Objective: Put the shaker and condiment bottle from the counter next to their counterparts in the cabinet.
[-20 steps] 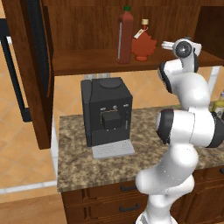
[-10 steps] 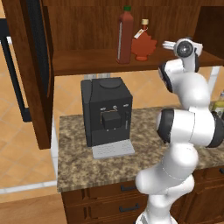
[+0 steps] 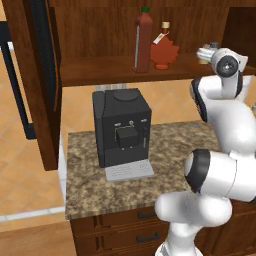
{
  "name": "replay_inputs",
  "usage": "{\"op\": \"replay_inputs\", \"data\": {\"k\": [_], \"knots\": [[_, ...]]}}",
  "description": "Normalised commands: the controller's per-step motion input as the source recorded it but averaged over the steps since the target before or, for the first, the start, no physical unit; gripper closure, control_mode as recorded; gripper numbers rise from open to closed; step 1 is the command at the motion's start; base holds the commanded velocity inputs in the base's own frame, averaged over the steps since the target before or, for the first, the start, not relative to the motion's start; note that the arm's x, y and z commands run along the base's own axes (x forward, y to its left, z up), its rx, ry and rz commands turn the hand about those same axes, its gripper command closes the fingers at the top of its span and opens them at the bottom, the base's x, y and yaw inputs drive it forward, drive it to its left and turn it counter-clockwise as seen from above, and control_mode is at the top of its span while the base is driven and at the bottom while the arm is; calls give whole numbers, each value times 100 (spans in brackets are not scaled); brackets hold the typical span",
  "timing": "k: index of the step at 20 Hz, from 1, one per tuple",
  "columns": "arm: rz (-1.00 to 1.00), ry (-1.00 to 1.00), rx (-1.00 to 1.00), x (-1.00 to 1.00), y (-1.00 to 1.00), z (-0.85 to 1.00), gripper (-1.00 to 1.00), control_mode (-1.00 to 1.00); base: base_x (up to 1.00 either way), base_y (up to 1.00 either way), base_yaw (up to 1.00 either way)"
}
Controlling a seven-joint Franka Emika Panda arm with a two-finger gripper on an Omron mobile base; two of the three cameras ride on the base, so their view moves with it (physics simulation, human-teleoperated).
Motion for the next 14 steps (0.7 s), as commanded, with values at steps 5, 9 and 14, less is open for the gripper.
{"op": "replay_inputs", "data": {"k": [5, 9, 14], "knots": [[0, -8, 0, -100, 26, 23, -100, -100, 0, 0, 0], [0, -7, 0, -100, 31, 18, -100, -100, 0, 0, 0], [0, -6, 0, -100, 34, 3, -100, -100, 0, 0, 0]]}}
